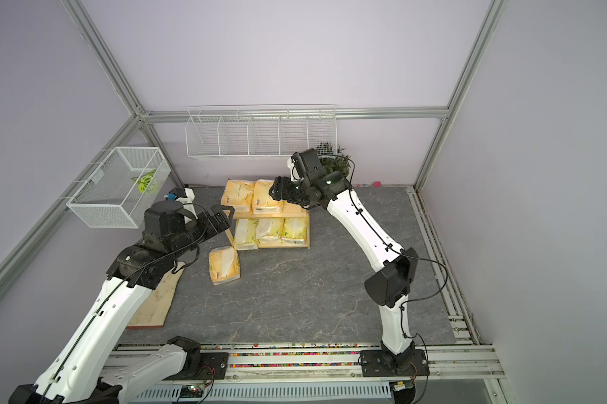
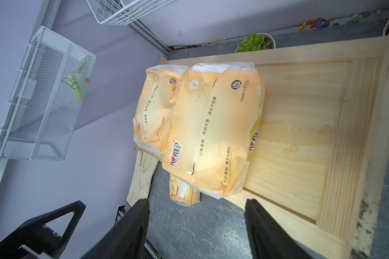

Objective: Place the tissue boxes on the shelf by color
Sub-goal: Adjust the box of tissues on the shelf.

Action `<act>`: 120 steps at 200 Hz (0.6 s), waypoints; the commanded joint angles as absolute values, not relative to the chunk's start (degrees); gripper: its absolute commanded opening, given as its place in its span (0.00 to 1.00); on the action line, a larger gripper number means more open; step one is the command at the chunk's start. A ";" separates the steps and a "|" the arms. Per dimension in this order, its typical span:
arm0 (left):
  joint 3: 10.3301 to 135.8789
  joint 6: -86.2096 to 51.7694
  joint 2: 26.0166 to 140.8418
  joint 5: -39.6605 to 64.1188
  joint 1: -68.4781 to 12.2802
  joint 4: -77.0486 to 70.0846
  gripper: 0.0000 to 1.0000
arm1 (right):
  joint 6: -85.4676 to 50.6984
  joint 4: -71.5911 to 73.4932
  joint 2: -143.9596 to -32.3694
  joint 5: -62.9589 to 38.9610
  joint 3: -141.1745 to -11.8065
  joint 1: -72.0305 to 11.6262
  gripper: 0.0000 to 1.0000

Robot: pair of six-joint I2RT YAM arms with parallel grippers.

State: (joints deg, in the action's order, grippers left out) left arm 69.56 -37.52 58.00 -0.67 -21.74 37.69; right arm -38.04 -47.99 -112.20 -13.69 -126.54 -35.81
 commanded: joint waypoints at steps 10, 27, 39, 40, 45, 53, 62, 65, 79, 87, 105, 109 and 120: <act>66.47 -40.86 54.80 -6.02 -21.36 42.12 1.00 | -36.50 -43.47 -104.63 -15.54 -117.16 -38.42 0.73; 63.87 -43.22 52.85 -8.00 -21.27 44.23 1.00 | -36.25 -40.62 -100.10 -15.55 -108.96 -40.50 0.74; 61.23 -45.31 51.50 -8.93 -21.22 44.88 1.00 | -36.45 -38.86 -97.28 -15.21 -103.54 -41.89 0.74; 61.03 -45.50 51.37 -9.03 -21.24 44.94 1.00 | -36.46 -38.68 -97.02 -15.12 -103.32 -42.04 0.74; 59.84 -46.48 50.88 -9.54 -21.27 45.28 1.00 | -36.60 -37.71 -95.92 -14.68 -100.70 -42.64 0.75; 58.04 -48.47 50.15 -10.24 -21.18 45.84 1.00 | -36.73 -36.61 -94.31 -13.85 -97.33 -43.87 0.75; 55.96 -50.26 49.37 -10.75 -21.13 45.97 1.00 | -36.82 -35.34 -92.64 -12.52 -93.63 -45.27 0.75; 55.19 -50.84 49.17 -10.87 -21.14 45.96 1.00 | -36.89 -34.95 -92.19 -12.17 -92.55 -45.72 0.75; 51.77 -53.56 47.90 -11.41 -21.02 45.13 1.00 | -36.99 -33.22 -90.53 -10.47 -87.71 -48.03 0.76; 49.77 -54.56 47.38 -11.64 -20.90 44.12 1.00 | -37.30 -31.99 -89.95 -9.58 -85.16 -49.19 0.76; 46.19 -56.33 46.72 -12.08 -20.40 42.53 1.00 | -38.50 -27.86 -89.56 -7.94 -79.45 -51.23 0.76; 45.40 -56.63 46.67 -12.25 -20.26 42.29 1.00 | -38.85 -26.66 -89.62 -7.65 -78.03 -51.57 0.76; 43.63 -57.82 46.61 -11.81 -19.46 41.55 1.00 | -39.94 -23.56 -90.44 -7.17 -74.90 -52.30 0.76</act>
State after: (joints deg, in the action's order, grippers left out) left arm 46.52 -53.63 47.44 -10.57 -20.71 43.40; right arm -37.91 -31.68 -90.54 -10.48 -80.42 -50.96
